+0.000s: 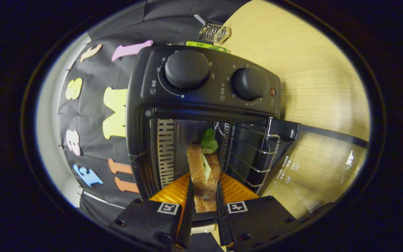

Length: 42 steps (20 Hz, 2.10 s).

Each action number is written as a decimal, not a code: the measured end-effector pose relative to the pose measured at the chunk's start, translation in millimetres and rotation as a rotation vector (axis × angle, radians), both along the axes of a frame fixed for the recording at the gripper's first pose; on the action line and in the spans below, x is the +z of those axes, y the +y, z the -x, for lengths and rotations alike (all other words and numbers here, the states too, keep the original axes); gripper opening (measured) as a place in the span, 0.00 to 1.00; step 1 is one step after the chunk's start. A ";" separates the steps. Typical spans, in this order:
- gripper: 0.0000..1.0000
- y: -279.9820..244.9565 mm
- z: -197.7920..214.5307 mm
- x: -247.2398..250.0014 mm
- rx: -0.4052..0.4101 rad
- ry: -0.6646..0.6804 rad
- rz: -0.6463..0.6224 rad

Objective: Open the toaster oven, put the food inside, and close the toaster oven door.

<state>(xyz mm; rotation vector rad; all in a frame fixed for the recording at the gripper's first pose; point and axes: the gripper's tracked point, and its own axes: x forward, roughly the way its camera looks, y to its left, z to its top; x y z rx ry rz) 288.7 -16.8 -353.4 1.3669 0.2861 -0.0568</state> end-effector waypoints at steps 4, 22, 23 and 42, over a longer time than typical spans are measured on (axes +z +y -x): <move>0.68 10.8 5.9 0.2 0.070 0.081 0.165; 0.91 26.0 137.3 48.3 0.421 0.197 1.052; 0.91 22.9 149.5 54.6 0.419 0.187 1.101; 0.92 14.2 199.5 -75.9 0.481 0.316 1.253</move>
